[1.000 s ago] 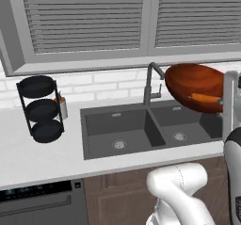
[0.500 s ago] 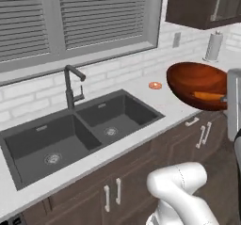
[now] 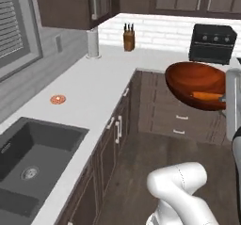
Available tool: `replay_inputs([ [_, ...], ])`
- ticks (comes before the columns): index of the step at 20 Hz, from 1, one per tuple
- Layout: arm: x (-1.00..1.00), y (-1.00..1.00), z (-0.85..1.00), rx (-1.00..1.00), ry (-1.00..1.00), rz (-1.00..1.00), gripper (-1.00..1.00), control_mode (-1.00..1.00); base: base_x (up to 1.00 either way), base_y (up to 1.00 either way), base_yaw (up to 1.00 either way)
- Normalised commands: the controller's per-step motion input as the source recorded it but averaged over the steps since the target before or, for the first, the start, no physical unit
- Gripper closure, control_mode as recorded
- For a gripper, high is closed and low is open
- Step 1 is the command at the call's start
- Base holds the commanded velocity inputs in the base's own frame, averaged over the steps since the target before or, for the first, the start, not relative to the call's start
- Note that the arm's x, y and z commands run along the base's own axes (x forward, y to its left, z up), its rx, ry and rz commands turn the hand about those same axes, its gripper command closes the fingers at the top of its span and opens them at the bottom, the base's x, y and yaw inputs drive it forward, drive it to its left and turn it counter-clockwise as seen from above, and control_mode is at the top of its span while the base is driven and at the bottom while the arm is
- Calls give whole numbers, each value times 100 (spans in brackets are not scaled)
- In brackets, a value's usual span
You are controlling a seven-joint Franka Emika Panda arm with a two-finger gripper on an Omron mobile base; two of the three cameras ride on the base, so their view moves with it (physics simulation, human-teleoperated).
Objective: Pick the carrot from the sink and place it in the bowl. Then pick the bowl and place it in the microwave. Then close the microwave door and press the start button.
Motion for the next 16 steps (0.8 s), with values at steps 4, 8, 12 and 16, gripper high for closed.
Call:
replay_inputs([
  [4,0,0,0,0,0,0,100,100,-5,-3,-93],
  [8,0,0,0,0,0,0,100,100,-16,-17,-87],
  [12,0,0,0,0,0,0,100,100,-18,-22,-85],
  [16,0,0,0,0,0,0,100,100,-18,-31,-83],
])
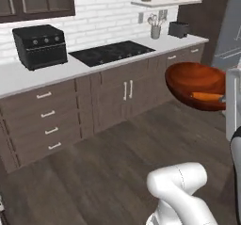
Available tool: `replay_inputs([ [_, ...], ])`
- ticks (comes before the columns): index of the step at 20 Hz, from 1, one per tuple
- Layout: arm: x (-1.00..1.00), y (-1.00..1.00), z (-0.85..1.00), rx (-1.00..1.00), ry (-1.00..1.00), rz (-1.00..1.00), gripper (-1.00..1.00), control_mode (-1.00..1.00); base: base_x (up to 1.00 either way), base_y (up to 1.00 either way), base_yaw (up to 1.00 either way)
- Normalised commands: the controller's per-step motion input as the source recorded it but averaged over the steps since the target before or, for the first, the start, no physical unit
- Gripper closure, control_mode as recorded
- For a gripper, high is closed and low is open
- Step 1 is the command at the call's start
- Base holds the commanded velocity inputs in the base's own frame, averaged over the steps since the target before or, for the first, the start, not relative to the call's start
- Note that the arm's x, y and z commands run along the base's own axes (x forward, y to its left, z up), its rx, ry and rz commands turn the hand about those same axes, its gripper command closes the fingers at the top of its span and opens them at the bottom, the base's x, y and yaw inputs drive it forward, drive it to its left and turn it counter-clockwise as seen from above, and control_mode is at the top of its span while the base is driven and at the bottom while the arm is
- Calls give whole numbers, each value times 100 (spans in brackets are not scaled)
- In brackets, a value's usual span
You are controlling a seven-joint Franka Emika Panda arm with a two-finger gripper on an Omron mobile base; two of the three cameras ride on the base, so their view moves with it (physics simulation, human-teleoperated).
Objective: Pick the carrot from the sink and place it in the bowl. Then pick the bowl and place it in the microwave. Then close the microwave door and press the start button.
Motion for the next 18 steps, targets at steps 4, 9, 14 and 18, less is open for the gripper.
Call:
replay_inputs([
  [4,0,0,0,0,0,0,100,100,-19,-36,-81],
  [9,0,0,0,0,0,0,100,100,-17,-31,-82],
  [14,0,0,0,0,0,0,100,100,-15,-29,-83],
  [18,0,0,0,0,0,0,100,100,-14,-14,-87],
])
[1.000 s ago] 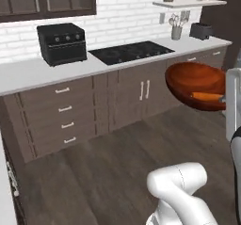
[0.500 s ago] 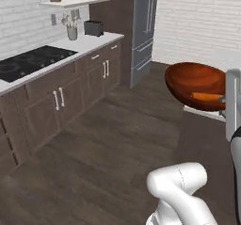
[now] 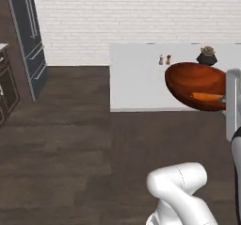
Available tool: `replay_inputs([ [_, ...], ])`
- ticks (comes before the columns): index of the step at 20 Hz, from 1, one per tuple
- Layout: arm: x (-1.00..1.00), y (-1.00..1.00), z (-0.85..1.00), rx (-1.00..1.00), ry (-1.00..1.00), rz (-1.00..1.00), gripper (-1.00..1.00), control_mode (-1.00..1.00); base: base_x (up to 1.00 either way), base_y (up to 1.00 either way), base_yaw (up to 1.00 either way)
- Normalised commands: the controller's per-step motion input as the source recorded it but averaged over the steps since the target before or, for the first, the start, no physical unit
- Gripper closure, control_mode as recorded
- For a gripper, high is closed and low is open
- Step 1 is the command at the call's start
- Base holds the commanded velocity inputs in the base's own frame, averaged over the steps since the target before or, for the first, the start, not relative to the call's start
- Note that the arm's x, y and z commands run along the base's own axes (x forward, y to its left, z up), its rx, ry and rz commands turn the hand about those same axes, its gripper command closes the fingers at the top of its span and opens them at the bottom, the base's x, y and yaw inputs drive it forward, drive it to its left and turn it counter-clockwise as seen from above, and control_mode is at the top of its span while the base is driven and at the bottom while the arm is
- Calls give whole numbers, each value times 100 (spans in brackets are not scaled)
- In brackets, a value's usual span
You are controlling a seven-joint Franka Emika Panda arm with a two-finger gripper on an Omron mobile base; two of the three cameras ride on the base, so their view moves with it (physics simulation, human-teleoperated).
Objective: Pick the carrot from the sink and place it in the bowl. Then pick the bowl and place it in the microwave. Then close the microwave door and press the start button.
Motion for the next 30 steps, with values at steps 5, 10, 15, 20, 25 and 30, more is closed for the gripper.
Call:
replay_inputs([
  [5,0,0,0,0,0,0,100,100,-8,-3,-91],
  [10,0,0,0,0,0,0,100,100,0,0,-100],
  [15,0,0,0,0,0,0,100,100,0,0,-100],
  [20,0,0,0,0,0,0,100,100,0,0,-100],
  [25,0,0,0,0,0,0,100,100,0,0,-100],
  [30,0,0,0,0,0,0,100,100,25,28,-83],
])
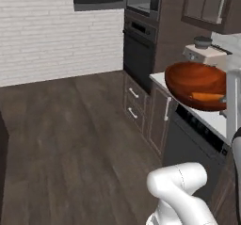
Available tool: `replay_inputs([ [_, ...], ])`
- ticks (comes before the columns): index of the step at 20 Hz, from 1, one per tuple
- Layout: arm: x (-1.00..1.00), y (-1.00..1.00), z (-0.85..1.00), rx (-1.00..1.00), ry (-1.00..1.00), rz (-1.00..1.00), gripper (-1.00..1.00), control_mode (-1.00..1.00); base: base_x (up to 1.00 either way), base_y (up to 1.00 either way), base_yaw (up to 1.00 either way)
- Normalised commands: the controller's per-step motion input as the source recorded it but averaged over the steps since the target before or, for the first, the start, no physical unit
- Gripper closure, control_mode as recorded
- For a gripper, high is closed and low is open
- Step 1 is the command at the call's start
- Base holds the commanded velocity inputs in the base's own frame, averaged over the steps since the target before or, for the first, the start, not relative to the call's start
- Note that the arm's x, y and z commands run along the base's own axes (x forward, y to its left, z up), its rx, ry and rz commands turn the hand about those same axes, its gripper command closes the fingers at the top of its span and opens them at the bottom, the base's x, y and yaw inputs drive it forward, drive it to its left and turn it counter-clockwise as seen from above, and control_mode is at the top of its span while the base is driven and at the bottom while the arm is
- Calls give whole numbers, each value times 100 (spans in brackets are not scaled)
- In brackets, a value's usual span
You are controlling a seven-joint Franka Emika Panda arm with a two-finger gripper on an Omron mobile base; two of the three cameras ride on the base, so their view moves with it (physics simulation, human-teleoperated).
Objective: Pick the carrot from the sink and place it in the bowl. Then pick the bowl and place it in the microwave. Then close the microwave door and press the start button.
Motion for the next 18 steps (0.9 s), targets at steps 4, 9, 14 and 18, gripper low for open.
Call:
replay_inputs([
  [4,0,0,0,0,0,0,100,100,75,76,-53],
  [9,0,0,0,0,0,0,100,100,99,95,-37],
  [14,0,0,0,0,0,0,100,100,100,94,-43],
  [18,0,0,0,0,0,0,100,100,97,100,-52],
])
